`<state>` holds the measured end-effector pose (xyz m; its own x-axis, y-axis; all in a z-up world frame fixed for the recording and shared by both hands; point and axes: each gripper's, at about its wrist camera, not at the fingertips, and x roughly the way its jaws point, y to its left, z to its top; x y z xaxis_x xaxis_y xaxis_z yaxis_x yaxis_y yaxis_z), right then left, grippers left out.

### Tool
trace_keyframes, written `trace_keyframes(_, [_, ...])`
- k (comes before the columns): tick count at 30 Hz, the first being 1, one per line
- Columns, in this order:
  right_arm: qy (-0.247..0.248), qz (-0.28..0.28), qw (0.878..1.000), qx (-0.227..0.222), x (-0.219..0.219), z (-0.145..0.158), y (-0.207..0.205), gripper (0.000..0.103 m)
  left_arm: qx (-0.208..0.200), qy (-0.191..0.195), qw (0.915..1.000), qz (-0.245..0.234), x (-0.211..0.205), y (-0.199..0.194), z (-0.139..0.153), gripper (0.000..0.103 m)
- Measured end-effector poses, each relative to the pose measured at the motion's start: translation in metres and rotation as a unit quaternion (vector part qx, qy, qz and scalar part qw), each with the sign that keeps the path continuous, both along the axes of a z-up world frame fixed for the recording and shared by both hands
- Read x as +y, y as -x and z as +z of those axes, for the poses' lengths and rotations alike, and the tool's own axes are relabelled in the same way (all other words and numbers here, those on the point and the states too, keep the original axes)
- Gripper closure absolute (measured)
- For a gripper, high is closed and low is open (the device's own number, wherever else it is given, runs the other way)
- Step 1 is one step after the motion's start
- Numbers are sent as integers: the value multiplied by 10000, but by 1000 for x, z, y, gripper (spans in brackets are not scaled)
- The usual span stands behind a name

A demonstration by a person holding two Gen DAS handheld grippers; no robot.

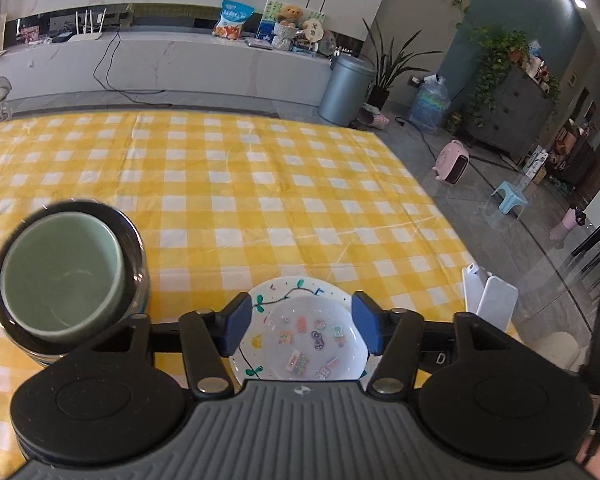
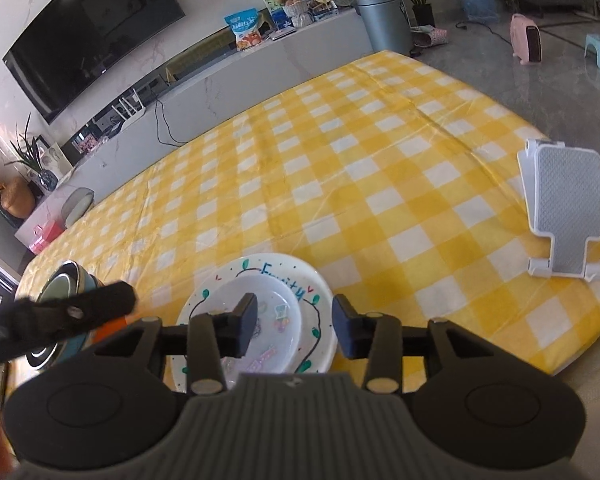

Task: Organize plates and bowls
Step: 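Move both tools to the rim of the steel bowl stack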

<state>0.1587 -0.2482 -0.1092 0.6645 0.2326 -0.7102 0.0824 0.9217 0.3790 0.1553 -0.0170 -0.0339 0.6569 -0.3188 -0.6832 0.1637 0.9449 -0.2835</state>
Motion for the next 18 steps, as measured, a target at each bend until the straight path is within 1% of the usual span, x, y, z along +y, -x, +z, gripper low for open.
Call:
trace_keyframes(1, [1, 9, 10000, 13, 1, 2, 1, 53, -15, -26, 10000, -2, 4, 1, 5, 29])
trace_keyframes(2, [-53, 21, 10000, 48, 2, 3, 1, 50, -29, -37, 10000, 16, 8, 2, 10, 29])
trace_keyframes(4, [-365, 33, 9989, 301, 1, 2, 0, 50, -12, 23, 9999, 98, 17, 3, 19, 29])
trace_keyframes(6, [-786, 37, 9955, 528, 2, 1, 1, 50, 31, 200, 9995, 250, 30, 2, 27, 28])
trace_keyframes(7, [-871, 23, 9946, 571, 4, 2, 1, 49, 47, 292, 9990, 325, 38, 2, 30, 27])
trace_keyframes(10, [-947, 60, 9939, 570, 16, 13, 1, 44, 41, 435, 9973, 597, 60, 1, 36, 26])
trace_keyframes(12, [-1181, 149, 9911, 589, 25, 20, -3, 40, 5, 470, 9951, 874, 76, 0, 37, 26])
trace_keyframes(14, [-1365, 251, 9888, 555, 37, 27, -7, 35, 30, 591, 9916, 1151, 94, -1, 34, 25])
trace_keyframes(16, [-1324, 386, 9892, 505, 55, 34, -11, 35, 104, 708, 9872, 1422, 113, -4, 30, 25])
trace_keyframes(18, [-1297, 504, 9890, 498, 70, 38, -16, 35, 110, 612, 9839, 1678, 128, -5, 26, 25])
